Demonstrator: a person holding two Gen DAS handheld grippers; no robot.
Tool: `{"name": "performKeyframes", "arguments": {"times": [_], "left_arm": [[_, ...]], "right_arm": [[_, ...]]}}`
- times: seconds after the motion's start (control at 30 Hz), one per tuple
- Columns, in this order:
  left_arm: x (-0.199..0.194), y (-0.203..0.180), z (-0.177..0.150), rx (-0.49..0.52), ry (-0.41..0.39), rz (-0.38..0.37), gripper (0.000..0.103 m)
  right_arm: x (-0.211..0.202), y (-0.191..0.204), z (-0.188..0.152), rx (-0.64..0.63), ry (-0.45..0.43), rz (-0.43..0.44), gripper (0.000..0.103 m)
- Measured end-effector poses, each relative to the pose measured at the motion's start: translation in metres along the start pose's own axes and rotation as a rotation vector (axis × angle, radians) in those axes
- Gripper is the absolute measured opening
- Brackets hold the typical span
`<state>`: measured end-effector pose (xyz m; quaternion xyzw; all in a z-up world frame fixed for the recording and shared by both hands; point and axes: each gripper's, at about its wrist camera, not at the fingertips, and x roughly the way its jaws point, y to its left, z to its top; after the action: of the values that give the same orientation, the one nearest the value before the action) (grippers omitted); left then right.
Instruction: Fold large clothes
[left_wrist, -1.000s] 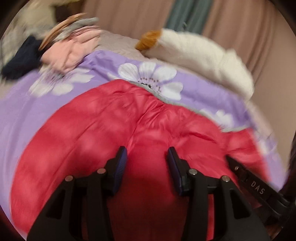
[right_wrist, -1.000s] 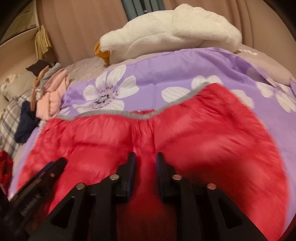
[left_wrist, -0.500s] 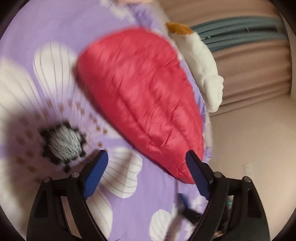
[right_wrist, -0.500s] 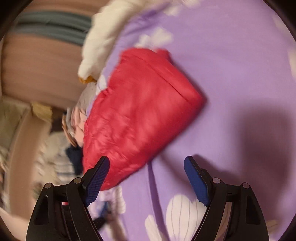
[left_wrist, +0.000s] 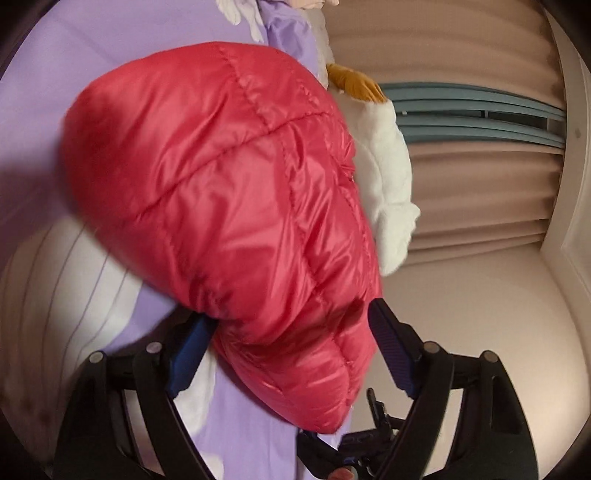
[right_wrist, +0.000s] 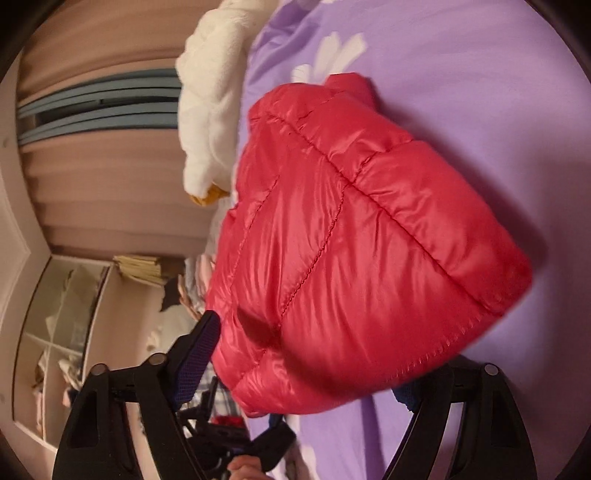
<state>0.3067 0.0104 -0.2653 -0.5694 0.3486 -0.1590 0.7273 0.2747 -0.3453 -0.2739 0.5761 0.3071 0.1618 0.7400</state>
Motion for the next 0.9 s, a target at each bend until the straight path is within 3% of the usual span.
{"name": "performKeyframes", "arguments": {"times": [0.03, 0.1, 0.2, 0.27, 0.4, 0.57, 0.8, 0.9], "left_arm": [[0.005, 0.000, -0.001, 0.015, -0.029, 0.064, 0.070], [0.011, -0.005, -0.007, 0.078, -0.067, 0.129, 0.057], [0.021, -0.011, -0.007, 0.135, -0.111, 0.200, 0.040], [0.020, -0.011, -0.011, 0.143, -0.126, 0.219, 0.031], [-0.002, -0.016, -0.020, 0.108, -0.133, 0.249, 0.016], [-0.032, -0.031, -0.042, 0.185, -0.135, 0.324, 0.013], [-0.095, -0.025, -0.121, 0.192, -0.049, 0.272, 0.013], [-0.115, -0.025, -0.165, 0.290, 0.002, 0.304, 0.014]], "right_arm": [[0.006, 0.002, 0.002, -0.022, -0.013, -0.040, 0.073], [0.006, -0.004, 0.005, -0.054, -0.029, -0.076, 0.044], [0.007, -0.006, 0.005, -0.080, -0.056, -0.061, 0.029], [0.004, -0.003, 0.001, -0.106, -0.051, -0.049, 0.026], [-0.009, -0.010, 0.002, -0.031, 0.038, 0.025, 0.023], [-0.046, 0.000, -0.020, -0.111, 0.076, 0.008, 0.022], [-0.131, -0.004, -0.043, -0.194, 0.149, -0.021, 0.022], [-0.165, -0.002, -0.053, -0.278, 0.151, -0.092, 0.022]]}}
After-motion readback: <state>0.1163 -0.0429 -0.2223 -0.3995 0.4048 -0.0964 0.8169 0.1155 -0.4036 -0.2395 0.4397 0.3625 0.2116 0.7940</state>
